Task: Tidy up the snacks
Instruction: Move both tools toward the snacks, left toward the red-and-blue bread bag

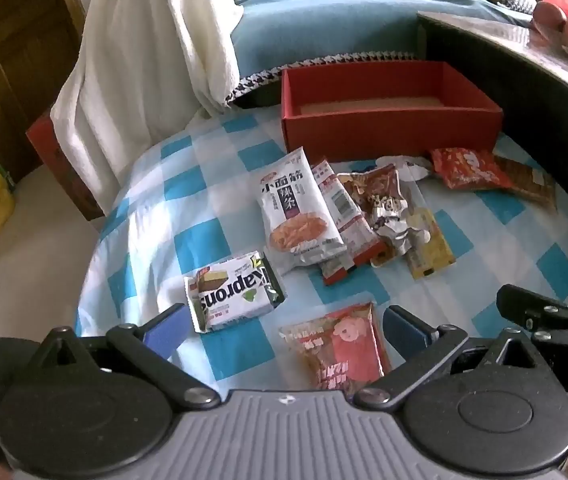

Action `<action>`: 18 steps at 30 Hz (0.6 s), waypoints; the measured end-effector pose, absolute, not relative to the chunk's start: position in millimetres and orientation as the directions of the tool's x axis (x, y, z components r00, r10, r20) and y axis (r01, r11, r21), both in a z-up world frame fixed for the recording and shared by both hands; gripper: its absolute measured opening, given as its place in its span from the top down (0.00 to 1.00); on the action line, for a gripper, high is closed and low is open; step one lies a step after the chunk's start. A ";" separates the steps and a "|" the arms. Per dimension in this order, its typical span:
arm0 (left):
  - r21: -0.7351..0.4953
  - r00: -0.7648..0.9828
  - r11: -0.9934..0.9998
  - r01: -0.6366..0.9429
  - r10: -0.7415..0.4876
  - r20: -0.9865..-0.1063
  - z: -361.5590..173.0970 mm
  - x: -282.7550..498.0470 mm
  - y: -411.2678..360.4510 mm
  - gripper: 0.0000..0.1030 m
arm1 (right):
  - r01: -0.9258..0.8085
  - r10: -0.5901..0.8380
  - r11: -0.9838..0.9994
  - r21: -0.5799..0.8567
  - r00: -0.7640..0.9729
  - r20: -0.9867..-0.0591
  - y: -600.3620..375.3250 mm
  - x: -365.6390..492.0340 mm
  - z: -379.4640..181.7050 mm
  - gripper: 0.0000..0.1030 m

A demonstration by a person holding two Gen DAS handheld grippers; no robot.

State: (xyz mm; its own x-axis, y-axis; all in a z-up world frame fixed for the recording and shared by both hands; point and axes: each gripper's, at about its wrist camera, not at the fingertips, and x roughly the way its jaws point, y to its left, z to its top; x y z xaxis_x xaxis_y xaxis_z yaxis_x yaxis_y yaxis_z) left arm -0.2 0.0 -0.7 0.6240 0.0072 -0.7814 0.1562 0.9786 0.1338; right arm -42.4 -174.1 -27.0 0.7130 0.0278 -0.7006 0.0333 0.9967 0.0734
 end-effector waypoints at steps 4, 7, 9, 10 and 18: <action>0.138 0.624 0.977 0.162 0.007 -0.781 -7.6 -6.4 1.9 0.04 | 0.034 0.013 0.998 0.052 0.699 -0.715 -172.4 -42.1 -29.8 0.00; 0.126 0.597 0.978 0.166 0.002 -0.802 -12.6 -5.7 2.4 0.04 | 0.037 0.009 0.998 0.047 0.688 -0.726 -174.1 -41.2 -32.1 0.00; 0.130 0.596 0.978 0.163 0.007 -0.803 -14.6 -9.2 -0.3 0.04 | 0.052 0.001 0.997 0.048 0.671 -0.741 -182.1 -35.3 -35.0 0.00; 0.130 0.583 0.977 0.168 0.008 -0.812 -14.0 -5.0 -1.0 0.04 | 0.053 -0.001 0.998 0.046 0.668 -0.744 -181.3 -36.0 -35.4 0.00; 0.126 0.551 0.976 0.177 0.007 -0.834 -17.0 -1.0 -2.1 0.04 | 0.052 -0.001 0.998 0.043 0.647 -0.763 -177.6 -38.1 -38.2 0.00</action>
State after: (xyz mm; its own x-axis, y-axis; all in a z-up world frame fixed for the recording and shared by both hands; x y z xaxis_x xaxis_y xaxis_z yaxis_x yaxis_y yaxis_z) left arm -1.0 -2.1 -17.0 0.5512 0.0074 -0.8344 0.1770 0.9762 0.1256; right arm -38.1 -177.6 -38.2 0.6465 -0.0009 -0.7629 0.0521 0.9977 0.0429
